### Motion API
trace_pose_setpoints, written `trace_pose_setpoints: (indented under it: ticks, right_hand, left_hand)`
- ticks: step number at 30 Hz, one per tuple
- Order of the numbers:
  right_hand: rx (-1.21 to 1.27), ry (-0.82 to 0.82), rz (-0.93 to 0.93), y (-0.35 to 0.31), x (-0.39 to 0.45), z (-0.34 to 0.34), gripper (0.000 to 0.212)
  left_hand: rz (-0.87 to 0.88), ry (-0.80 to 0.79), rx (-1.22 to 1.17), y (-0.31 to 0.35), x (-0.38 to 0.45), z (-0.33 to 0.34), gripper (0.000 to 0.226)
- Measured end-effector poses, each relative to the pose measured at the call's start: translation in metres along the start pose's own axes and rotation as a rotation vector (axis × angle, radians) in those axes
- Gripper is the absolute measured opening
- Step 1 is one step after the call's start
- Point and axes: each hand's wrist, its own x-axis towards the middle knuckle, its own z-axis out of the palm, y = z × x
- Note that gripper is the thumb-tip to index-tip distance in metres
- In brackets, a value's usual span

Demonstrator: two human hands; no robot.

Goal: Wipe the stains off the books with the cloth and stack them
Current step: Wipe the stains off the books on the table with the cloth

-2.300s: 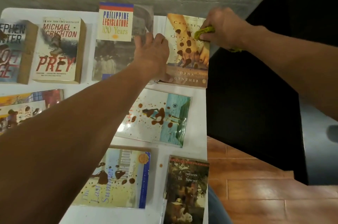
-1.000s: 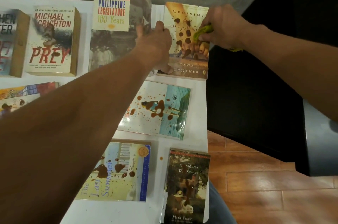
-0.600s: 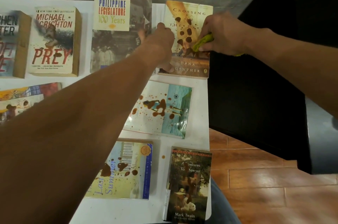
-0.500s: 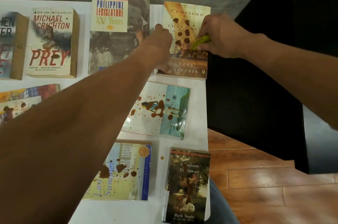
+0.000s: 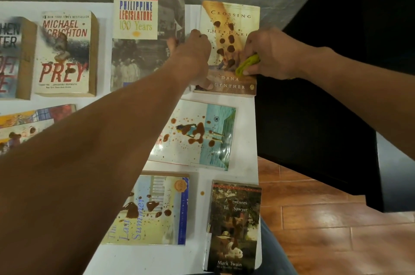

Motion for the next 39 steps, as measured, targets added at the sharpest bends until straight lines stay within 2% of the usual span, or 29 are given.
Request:
trace_pose_setpoints:
  ticks: [2,5,9,13,22,29,33,39]
  right_hand:
    - [0.004,-0.038,0.024,0.0,0.001,0.0,0.033]
    - [0.016,0.029,0.089,-0.001,0.005,0.002,0.035]
    - [0.013,-0.024,0.07,-0.004,0.006,0.001,0.036]
    - [0.029,0.126,0.184,0.002,0.019,-0.004,0.032]
    - [0.077,0.283,0.339,0.022,0.066,-0.012,0.048]
    - [-0.001,0.207,0.33,0.026,0.072,-0.011,0.05]
    - [-0.026,0.267,0.327,0.027,0.079,-0.019,0.042]
    - [-0.042,0.231,0.295,0.029,0.08,-0.018,0.04]
  left_hand:
    - [0.0,0.0,-0.003,-0.001,0.0,0.001,0.094]
    - [0.005,0.005,-0.006,-0.002,0.0,0.001,0.096]
    - [0.01,0.009,-0.008,-0.004,-0.001,0.001,0.095]
    - [0.013,0.019,-0.019,-0.005,-0.001,0.003,0.097]
    - [0.008,0.03,-0.033,-0.005,0.001,0.006,0.092]
    - [-0.006,0.028,-0.054,-0.004,0.003,0.005,0.095]
    - [-0.017,0.031,-0.076,-0.006,0.004,0.007,0.096]
    - [-0.014,0.025,-0.065,-0.005,0.005,0.009,0.1]
